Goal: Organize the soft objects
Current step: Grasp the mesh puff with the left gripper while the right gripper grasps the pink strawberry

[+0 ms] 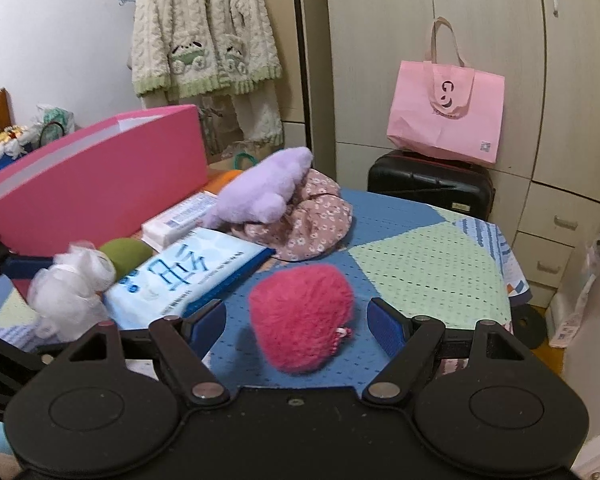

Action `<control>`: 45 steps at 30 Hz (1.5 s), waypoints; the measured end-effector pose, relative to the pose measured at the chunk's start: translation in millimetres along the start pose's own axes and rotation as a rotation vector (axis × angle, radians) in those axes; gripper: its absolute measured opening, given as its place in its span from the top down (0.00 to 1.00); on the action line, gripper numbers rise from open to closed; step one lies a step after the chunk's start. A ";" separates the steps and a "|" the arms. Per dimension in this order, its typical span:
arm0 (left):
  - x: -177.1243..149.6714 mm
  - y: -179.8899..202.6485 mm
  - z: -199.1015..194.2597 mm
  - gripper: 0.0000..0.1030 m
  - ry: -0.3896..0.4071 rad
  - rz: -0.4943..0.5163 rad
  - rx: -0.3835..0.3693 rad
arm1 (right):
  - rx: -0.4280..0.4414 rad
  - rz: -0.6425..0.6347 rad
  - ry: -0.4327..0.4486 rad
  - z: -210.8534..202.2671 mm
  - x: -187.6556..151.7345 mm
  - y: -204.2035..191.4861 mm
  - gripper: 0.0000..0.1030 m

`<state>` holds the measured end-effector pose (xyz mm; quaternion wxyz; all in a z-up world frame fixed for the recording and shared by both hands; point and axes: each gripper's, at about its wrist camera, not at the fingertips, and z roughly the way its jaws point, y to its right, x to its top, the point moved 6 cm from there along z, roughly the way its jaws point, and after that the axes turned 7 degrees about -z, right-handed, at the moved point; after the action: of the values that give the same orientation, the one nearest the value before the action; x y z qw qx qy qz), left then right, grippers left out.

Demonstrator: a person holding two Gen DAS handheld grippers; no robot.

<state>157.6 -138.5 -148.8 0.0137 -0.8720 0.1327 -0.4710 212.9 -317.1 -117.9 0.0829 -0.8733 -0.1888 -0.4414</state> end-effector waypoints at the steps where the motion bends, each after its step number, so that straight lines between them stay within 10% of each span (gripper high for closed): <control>1: -0.3 0.5 1.4 0.18 0.006 0.003 0.008 | -0.007 -0.002 -0.004 2.2 -0.2 0.9 0.20; 8: -3.3 -13.7 13.0 0.45 -0.034 -0.112 0.043 | -0.007 -0.031 -0.015 9.5 -2.2 -1.6 0.22; 11: -3.1 -21.0 13.3 0.59 -0.030 -0.150 0.045 | -0.017 -0.051 -0.017 9.7 -3.4 -5.0 0.47; 14: -3.7 -23.7 10.3 0.64 -0.020 -0.156 0.051 | -0.022 -0.054 -0.014 6.9 -5.9 -8.5 0.50; 33: -10.0 -33.5 -26.9 0.65 -0.034 -0.198 -0.086 | -0.035 0.076 -0.002 -41.6 -22.4 -33.9 0.51; 45: -18.3 -40.4 -48.9 0.65 -0.117 -0.210 -0.228 | 0.100 0.151 -0.075 -69.0 -28.6 -67.8 0.51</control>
<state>116.6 -90.2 -130.6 -0.1270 -0.9030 0.0926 -0.3999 119.1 -283.9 -101.2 0.1523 -0.8957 -0.1472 -0.3909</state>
